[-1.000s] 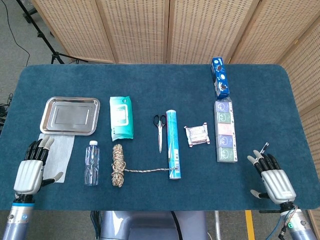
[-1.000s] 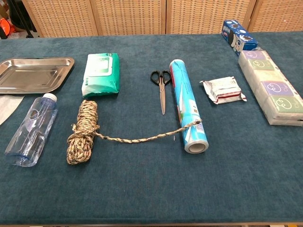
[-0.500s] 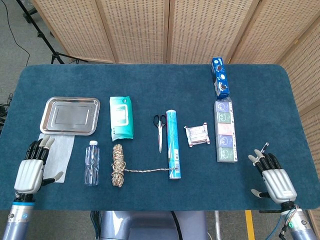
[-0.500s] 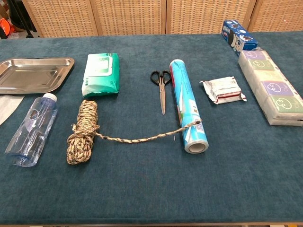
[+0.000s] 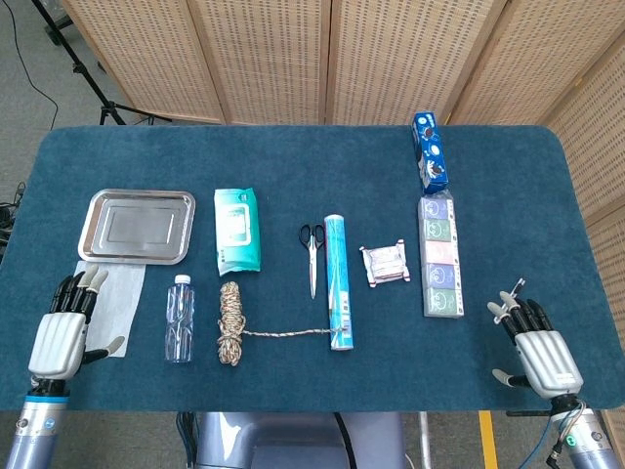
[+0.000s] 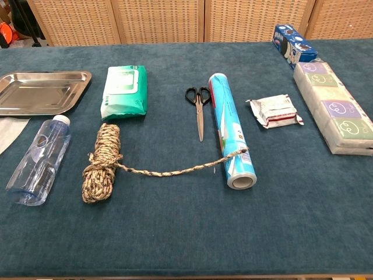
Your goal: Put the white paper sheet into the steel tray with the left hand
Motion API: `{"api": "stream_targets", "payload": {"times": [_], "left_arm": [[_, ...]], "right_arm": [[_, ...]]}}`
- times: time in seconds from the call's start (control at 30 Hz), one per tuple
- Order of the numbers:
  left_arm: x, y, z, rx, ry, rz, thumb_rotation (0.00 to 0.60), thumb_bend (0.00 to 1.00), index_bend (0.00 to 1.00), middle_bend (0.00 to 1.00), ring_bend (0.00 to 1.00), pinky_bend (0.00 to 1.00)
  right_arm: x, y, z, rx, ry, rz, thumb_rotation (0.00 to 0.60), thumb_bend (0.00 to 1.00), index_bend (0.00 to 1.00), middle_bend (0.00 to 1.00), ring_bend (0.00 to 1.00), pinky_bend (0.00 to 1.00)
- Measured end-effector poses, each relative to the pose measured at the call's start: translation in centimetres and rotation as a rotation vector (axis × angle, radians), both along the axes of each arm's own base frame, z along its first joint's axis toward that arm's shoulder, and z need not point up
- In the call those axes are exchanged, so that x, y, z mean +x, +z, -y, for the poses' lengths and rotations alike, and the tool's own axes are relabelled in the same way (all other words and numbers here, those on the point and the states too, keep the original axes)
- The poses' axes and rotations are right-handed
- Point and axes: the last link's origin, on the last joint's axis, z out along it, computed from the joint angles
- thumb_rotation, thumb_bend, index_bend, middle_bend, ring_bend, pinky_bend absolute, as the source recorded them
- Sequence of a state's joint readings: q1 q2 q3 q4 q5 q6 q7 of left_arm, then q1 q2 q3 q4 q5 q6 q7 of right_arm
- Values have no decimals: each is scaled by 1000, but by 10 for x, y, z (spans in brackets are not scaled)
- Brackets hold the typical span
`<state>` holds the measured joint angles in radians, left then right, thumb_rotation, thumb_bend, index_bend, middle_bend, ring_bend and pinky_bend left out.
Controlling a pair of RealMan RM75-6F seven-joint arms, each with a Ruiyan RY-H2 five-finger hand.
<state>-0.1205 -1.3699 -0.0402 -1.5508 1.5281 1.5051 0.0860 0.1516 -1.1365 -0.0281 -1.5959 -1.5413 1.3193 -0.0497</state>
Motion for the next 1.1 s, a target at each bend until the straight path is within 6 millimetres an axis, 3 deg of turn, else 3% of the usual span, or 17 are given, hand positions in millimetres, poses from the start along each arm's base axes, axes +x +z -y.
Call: {"api": "stream_targets", "payload": {"times": [0.23, 0.47, 0.73, 1.1], "left_arm": [[-6, 0, 7, -88, 34, 0, 587, 119, 0, 0, 0, 0], [-8, 14, 10, -147, 41, -54, 600, 127, 0, 0, 0, 0], [-7, 32, 10, -198, 38, -118, 600, 206, 0, 0, 0, 0], [-16, 35, 12, -279, 62, -189, 600, 236, 9, 0, 0, 0]], "right_arm": [[0, 0, 0, -3, 1, -1, 600, 0, 113, 0, 0, 0], [2, 1, -1, -8, 5, 2, 600, 0, 112, 0, 0, 0], [2, 2, -2, -10, 8, 5, 600, 0, 112, 0, 0, 0], [2, 3, -2, -17, 8, 10, 600, 0, 112, 0, 0, 0]]}}
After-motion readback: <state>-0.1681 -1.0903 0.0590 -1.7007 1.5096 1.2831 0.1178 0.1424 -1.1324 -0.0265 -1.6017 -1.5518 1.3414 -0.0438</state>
